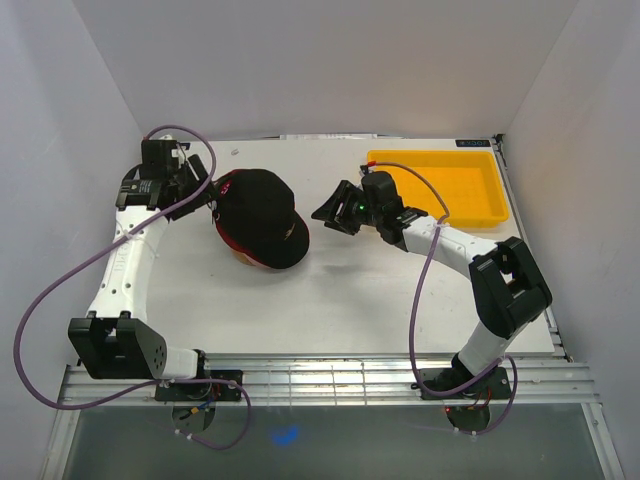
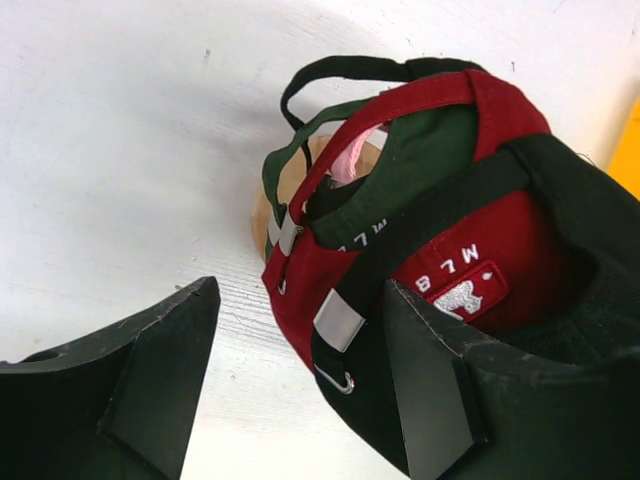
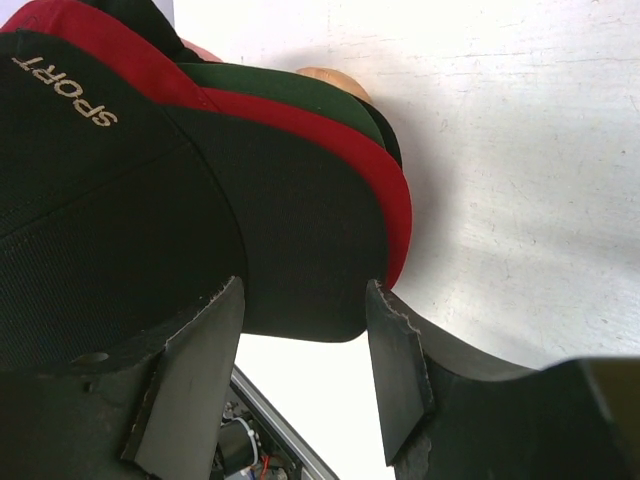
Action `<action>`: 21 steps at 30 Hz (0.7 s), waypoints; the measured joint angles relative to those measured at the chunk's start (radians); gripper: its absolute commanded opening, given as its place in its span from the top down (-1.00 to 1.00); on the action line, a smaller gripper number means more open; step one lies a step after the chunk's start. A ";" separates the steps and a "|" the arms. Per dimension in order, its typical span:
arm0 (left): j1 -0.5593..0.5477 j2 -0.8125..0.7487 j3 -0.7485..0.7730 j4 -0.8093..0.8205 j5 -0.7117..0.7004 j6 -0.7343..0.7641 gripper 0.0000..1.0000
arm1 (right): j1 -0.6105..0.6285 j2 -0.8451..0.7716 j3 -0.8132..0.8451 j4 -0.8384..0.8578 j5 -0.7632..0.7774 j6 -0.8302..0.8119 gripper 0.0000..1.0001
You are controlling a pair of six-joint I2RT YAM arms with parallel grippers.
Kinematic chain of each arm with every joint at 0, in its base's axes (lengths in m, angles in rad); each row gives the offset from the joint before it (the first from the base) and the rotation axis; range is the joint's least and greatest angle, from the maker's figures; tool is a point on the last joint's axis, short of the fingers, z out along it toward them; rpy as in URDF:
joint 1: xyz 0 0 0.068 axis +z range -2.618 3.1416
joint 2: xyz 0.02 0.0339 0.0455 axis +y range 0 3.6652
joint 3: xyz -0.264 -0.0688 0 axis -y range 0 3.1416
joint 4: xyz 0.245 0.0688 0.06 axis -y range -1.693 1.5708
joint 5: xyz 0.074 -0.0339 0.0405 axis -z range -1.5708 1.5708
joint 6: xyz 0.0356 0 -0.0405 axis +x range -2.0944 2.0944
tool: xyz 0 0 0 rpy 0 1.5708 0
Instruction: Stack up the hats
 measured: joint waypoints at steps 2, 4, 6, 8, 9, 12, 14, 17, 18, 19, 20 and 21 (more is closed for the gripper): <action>0.000 0.000 -0.005 0.001 -0.015 -0.002 -0.50 | 0.000 0.000 0.000 0.002 -0.002 0.000 -0.16; 0.000 0.000 -0.007 0.002 -0.035 -0.006 -0.47 | 0.000 0.000 0.000 0.004 -0.005 0.000 -0.16; -0.001 0.000 -0.007 0.002 -0.056 -0.009 -0.45 | 0.000 0.000 -0.002 0.009 -0.006 0.001 -0.16; -0.002 0.002 -0.007 0.001 -0.070 -0.011 -0.42 | 0.000 0.000 -0.005 0.015 -0.010 0.001 -0.15; -0.003 0.003 -0.007 0.002 -0.079 -0.013 -0.41 | 0.001 0.000 -0.009 0.022 -0.013 0.001 -0.15; -0.005 0.010 -0.007 0.002 -0.092 -0.015 -0.39 | 0.006 0.002 -0.019 0.033 -0.018 0.004 -0.15; -0.005 0.018 -0.007 0.003 -0.099 -0.016 -0.39 | 0.011 0.006 -0.025 0.039 -0.021 0.005 -0.15; -0.005 0.033 -0.009 0.009 -0.108 -0.019 -0.39 | 0.022 0.015 -0.041 0.055 -0.023 0.005 -0.14; -0.005 0.038 -0.009 0.012 -0.111 -0.021 -0.39 | 0.027 0.016 -0.047 0.056 -0.023 0.005 -0.14; -0.005 0.044 -0.009 0.016 -0.116 -0.023 -0.39 | 0.031 0.017 -0.054 0.060 -0.024 0.005 -0.14; -0.005 0.050 -0.009 0.023 -0.121 -0.023 -0.38 | 0.034 0.018 -0.060 0.060 -0.024 0.006 -0.14; -0.005 0.055 -0.009 0.029 -0.127 -0.026 -0.38 | 0.038 0.019 -0.065 0.063 -0.024 0.006 -0.14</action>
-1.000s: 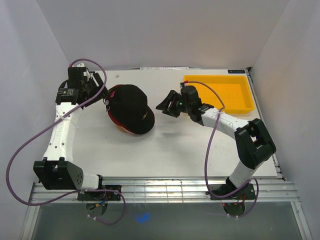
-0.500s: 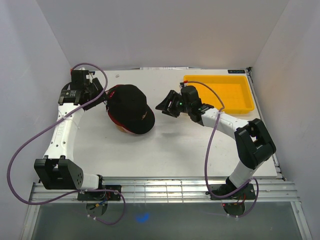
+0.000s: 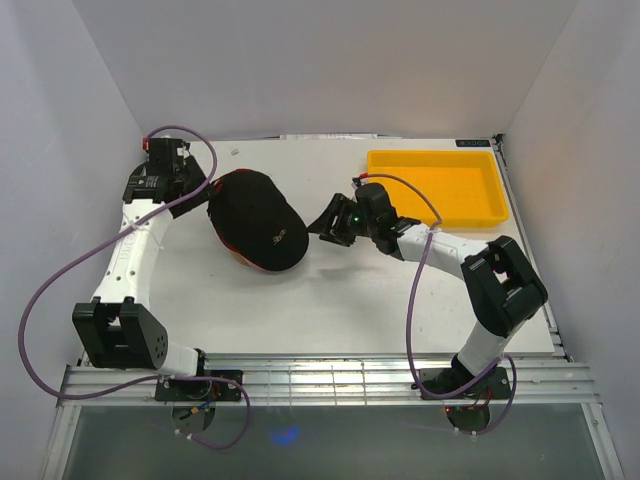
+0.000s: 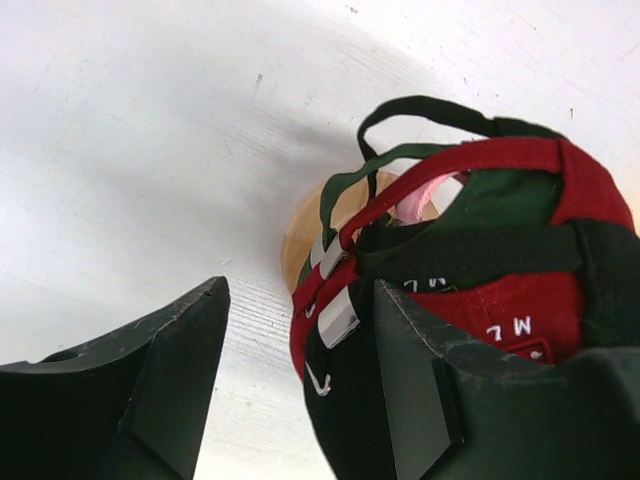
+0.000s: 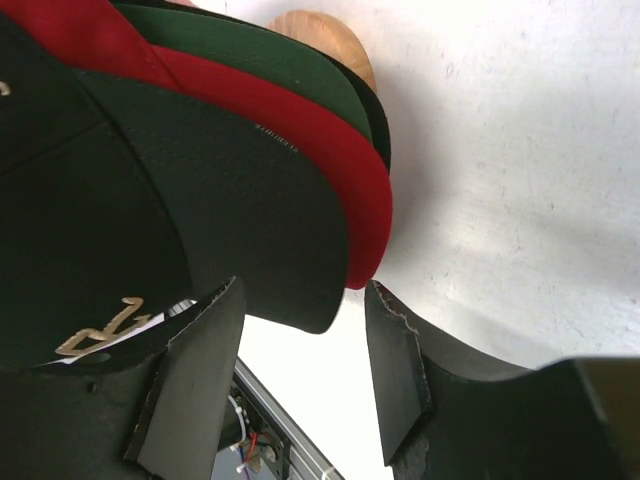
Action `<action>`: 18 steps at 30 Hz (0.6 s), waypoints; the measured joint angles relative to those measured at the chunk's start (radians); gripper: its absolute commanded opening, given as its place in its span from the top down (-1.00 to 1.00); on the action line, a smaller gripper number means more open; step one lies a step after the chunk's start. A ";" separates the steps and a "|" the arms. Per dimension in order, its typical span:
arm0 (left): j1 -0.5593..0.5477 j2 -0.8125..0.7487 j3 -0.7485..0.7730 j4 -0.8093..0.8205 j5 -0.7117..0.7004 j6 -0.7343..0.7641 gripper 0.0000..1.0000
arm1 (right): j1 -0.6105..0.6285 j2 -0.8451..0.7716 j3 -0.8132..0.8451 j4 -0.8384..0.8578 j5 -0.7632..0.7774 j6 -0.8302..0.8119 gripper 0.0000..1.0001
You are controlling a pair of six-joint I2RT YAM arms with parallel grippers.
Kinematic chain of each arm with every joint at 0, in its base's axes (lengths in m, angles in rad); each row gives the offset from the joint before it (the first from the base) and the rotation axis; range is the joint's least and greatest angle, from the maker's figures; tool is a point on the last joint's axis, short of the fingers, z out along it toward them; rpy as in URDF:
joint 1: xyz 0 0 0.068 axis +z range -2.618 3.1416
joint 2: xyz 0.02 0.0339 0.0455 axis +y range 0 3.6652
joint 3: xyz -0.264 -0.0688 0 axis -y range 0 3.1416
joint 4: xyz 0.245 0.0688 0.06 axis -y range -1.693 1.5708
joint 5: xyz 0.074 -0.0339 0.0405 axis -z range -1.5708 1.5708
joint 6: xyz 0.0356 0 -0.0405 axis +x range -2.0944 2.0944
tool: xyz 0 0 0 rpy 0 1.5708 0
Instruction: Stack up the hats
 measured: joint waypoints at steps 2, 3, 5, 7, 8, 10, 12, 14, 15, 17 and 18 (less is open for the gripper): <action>0.000 0.010 0.000 0.010 -0.009 -0.003 -0.38 | 0.005 0.000 -0.011 0.005 0.000 0.001 -0.14; 0.000 0.014 0.000 0.015 -0.012 -0.005 -0.38 | 0.007 0.000 -0.015 0.008 -0.001 0.001 -0.14; 0.000 0.022 0.000 0.021 -0.016 -0.008 -0.38 | 0.008 0.000 -0.022 0.014 -0.002 0.002 -0.14; 0.000 0.028 0.000 0.024 -0.018 -0.012 -0.38 | 0.008 0.001 -0.025 0.017 -0.003 0.002 -0.14; 0.000 0.030 0.000 0.024 -0.019 -0.013 -0.38 | 0.008 0.002 -0.025 0.019 -0.004 0.002 -0.15; 0.000 0.031 0.000 0.024 -0.021 -0.015 -0.38 | 0.008 0.003 -0.025 0.023 -0.005 0.002 -0.14; 0.000 0.031 0.000 0.024 -0.023 -0.016 -0.37 | 0.009 0.006 -0.025 0.028 -0.006 0.002 -0.14; 0.000 0.031 -0.004 0.026 -0.023 -0.020 -0.37 | 0.011 0.010 -0.026 0.033 -0.007 0.001 -0.14; 0.000 0.031 -0.007 0.029 -0.023 -0.022 -0.37 | 0.013 0.011 -0.026 0.037 -0.007 0.001 -0.13; 0.000 0.031 -0.021 0.043 -0.026 -0.024 -0.37 | 0.017 0.012 -0.032 0.043 -0.008 0.002 -0.13; 0.001 0.031 -0.029 0.050 -0.027 -0.025 -0.37 | 0.020 0.012 -0.036 0.047 -0.008 0.002 -0.13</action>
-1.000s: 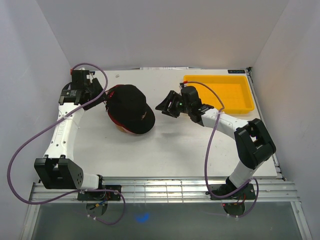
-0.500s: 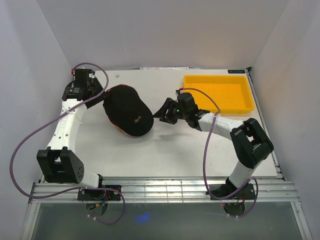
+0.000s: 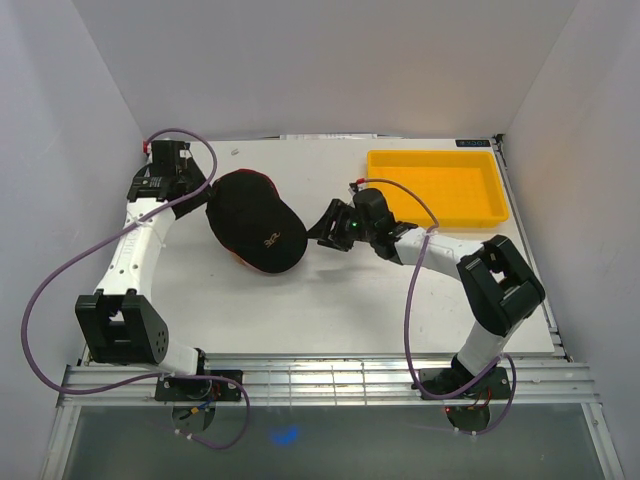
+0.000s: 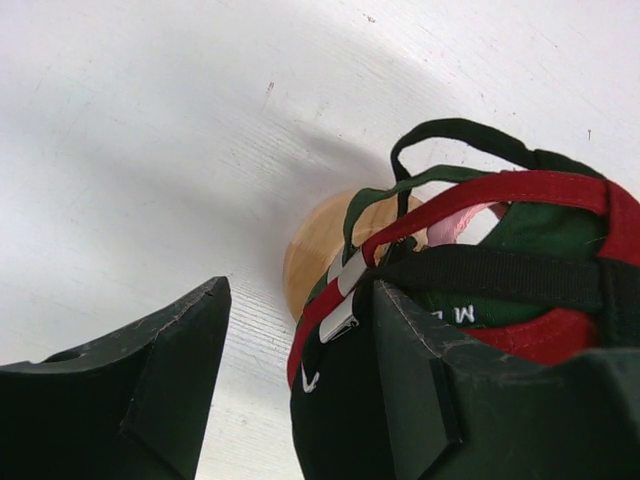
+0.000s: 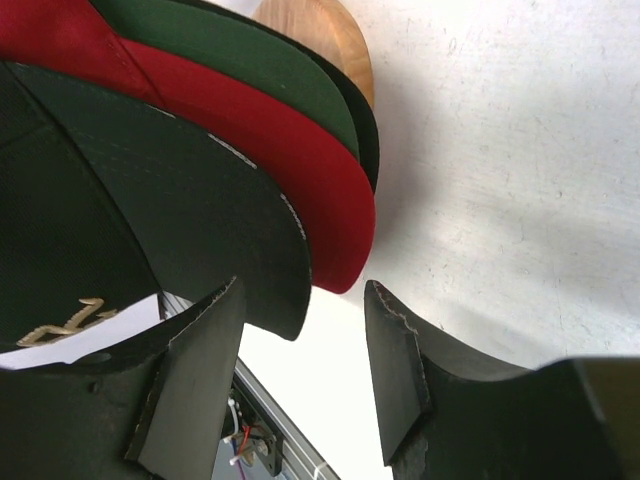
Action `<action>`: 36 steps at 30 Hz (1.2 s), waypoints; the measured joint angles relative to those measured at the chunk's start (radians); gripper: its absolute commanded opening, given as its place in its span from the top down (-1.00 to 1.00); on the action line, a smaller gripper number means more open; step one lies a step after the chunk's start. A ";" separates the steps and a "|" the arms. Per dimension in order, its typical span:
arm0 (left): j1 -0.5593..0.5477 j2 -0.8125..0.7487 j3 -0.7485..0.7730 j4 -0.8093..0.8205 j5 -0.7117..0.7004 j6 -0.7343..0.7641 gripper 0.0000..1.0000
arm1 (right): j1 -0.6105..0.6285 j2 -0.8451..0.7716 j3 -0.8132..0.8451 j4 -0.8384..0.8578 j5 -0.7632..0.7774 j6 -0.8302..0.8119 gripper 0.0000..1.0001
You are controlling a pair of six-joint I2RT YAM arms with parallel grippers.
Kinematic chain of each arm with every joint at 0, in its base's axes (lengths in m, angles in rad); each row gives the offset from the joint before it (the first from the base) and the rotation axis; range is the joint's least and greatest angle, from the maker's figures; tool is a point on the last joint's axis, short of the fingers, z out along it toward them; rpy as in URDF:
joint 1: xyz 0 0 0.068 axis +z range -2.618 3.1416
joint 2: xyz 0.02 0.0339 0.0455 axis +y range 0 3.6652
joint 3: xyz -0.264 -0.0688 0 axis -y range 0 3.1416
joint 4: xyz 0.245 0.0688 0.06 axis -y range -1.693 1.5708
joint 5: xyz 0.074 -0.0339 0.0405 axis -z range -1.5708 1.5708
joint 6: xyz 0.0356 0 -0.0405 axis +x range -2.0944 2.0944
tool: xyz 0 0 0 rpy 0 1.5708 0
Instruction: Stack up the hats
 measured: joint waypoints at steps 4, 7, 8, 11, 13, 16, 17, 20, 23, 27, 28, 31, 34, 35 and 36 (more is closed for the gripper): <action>0.002 0.000 -0.021 0.024 -0.006 -0.006 -0.37 | 0.003 0.001 -0.009 0.002 -0.004 0.000 -0.13; 0.002 0.000 -0.025 0.029 -0.006 -0.010 -0.37 | 0.003 0.001 -0.014 0.005 -0.004 0.000 -0.13; 0.002 0.000 -0.025 0.030 -0.006 -0.010 -0.37 | 0.003 0.001 -0.015 0.005 -0.004 0.000 -0.12; 0.002 0.000 -0.025 0.030 -0.007 -0.009 -0.38 | 0.003 0.002 -0.016 0.006 -0.004 0.000 -0.12; 0.002 0.000 -0.025 0.029 -0.007 -0.008 -0.41 | 0.003 0.002 -0.016 0.006 -0.004 0.000 -0.12; 0.004 0.000 -0.024 0.027 -0.008 -0.004 -0.53 | 0.003 0.007 -0.016 0.011 -0.005 0.000 -0.12; 0.005 -0.001 -0.023 0.025 -0.009 -0.002 -0.56 | 0.003 0.011 -0.016 0.013 -0.007 0.000 -0.12; 0.006 -0.001 -0.016 0.013 -0.011 0.005 -0.69 | 0.003 0.021 -0.018 0.014 -0.010 0.000 -0.12; 0.006 -0.002 -0.005 -0.004 -0.018 0.013 -0.73 | 0.003 0.023 -0.019 0.014 -0.011 0.000 -0.12; 0.006 -0.006 0.015 -0.029 -0.016 0.022 -0.77 | 0.003 0.023 -0.019 0.014 -0.011 -0.001 -0.11; 0.006 -0.008 0.021 -0.035 -0.016 0.024 -0.78 | 0.003 0.023 -0.019 0.013 -0.011 -0.002 -0.11; 0.006 -0.016 0.039 -0.049 -0.006 0.029 -0.79 | 0.003 0.023 -0.019 0.011 -0.011 -0.004 -0.11; 0.006 -0.026 0.063 -0.061 0.006 0.030 -0.80 | 0.003 0.023 -0.019 0.002 -0.011 -0.005 -0.11; 0.006 -0.028 0.072 -0.063 0.010 0.030 -0.80 | 0.003 0.023 -0.019 0.000 -0.011 -0.005 -0.11; 0.006 -0.029 0.082 -0.066 0.012 0.030 -0.80 | 0.003 0.023 -0.019 -0.002 -0.011 -0.005 -0.11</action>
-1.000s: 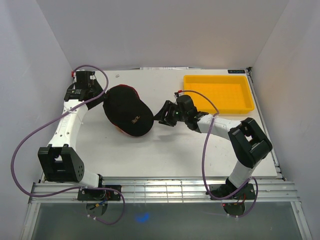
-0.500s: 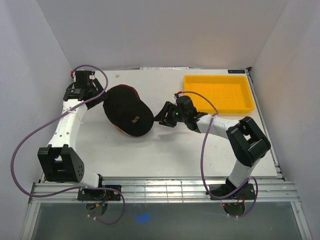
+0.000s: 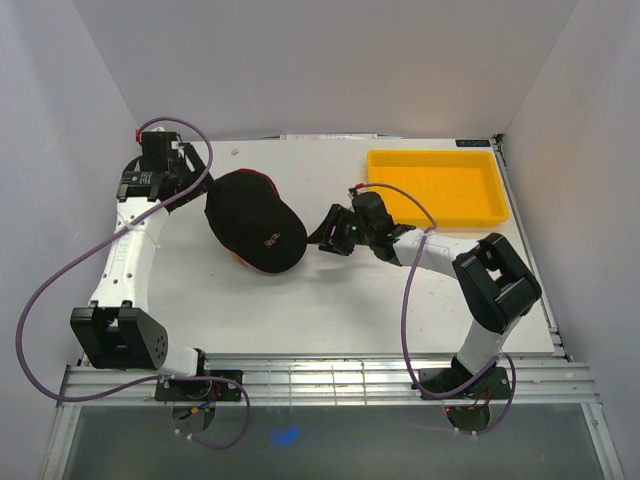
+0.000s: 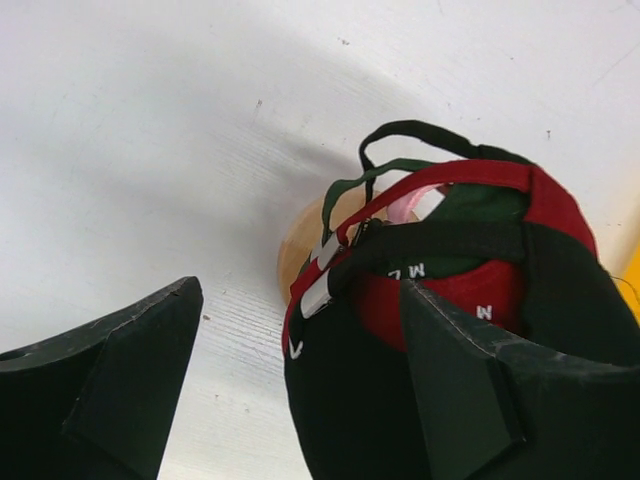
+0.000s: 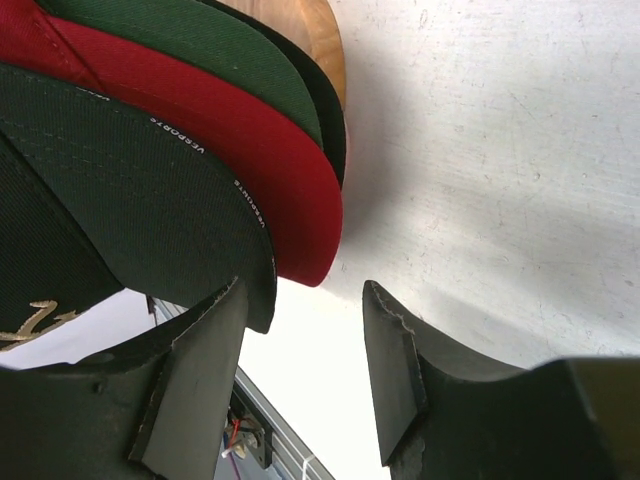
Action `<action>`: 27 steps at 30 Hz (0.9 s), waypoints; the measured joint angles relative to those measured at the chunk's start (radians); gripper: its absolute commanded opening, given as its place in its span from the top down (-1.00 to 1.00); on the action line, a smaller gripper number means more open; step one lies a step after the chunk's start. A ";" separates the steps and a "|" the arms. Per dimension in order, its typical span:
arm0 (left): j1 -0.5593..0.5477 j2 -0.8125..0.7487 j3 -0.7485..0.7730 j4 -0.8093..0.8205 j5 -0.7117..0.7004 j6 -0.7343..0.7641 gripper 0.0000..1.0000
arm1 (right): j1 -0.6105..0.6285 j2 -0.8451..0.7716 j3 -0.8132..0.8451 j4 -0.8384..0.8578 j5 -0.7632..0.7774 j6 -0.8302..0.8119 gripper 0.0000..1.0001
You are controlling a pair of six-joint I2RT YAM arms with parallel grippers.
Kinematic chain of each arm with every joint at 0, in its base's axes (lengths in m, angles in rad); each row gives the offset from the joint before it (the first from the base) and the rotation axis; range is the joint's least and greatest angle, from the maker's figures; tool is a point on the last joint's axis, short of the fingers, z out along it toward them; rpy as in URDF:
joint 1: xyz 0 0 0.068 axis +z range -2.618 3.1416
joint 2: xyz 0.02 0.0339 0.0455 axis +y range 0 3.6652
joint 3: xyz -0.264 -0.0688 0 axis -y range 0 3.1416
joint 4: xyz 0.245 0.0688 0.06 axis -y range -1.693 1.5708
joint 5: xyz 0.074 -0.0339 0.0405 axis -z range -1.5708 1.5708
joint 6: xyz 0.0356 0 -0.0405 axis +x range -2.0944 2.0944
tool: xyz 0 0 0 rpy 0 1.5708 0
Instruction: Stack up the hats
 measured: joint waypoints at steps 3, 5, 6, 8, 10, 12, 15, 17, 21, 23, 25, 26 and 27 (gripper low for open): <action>0.000 -0.004 0.025 -0.003 0.007 0.000 -0.81 | 0.000 0.000 0.000 -0.004 0.000 -0.001 -0.11; 0.000 -0.005 0.037 -0.008 0.008 0.000 -0.81 | 0.000 0.000 0.002 -0.006 0.000 -0.002 -0.11; 0.000 -0.005 0.044 -0.011 0.008 0.000 -0.81 | 0.000 0.000 0.003 -0.008 0.000 -0.003 -0.11; 0.000 -0.005 0.058 -0.016 0.008 -0.001 -0.81 | 0.000 0.000 0.009 -0.014 0.000 -0.007 -0.11; 0.000 -0.005 0.079 -0.023 0.009 -0.001 -0.81 | 0.000 -0.007 0.015 -0.027 0.002 -0.014 -0.11; 0.000 -0.006 0.109 -0.026 0.016 -0.001 -0.81 | 0.000 -0.024 0.016 -0.044 0.007 -0.026 -0.11; 0.000 -0.006 0.172 -0.028 0.043 0.000 -0.81 | -0.006 -0.076 0.025 -0.090 0.012 -0.051 -0.11; 0.000 -0.008 0.217 -0.030 0.062 0.003 -0.81 | -0.016 -0.129 0.041 -0.138 0.014 -0.076 -0.18; 0.000 -0.022 0.274 -0.029 0.095 0.022 -0.81 | -0.076 -0.309 0.066 -0.244 0.050 -0.151 -0.53; 0.000 -0.039 0.274 -0.031 0.112 0.027 -0.80 | -0.106 -0.422 0.086 -0.311 0.090 -0.200 -0.88; 0.000 -0.060 0.264 -0.031 0.132 0.027 -0.80 | -0.139 -0.513 0.111 -0.368 0.139 -0.241 -0.79; 0.000 -0.071 0.256 -0.029 0.142 0.027 -0.80 | -0.145 -0.550 0.123 -0.394 0.161 -0.262 -0.79; 0.000 -0.085 0.246 -0.030 0.153 0.027 -0.79 | -0.146 -0.591 0.139 -0.425 0.190 -0.278 -0.79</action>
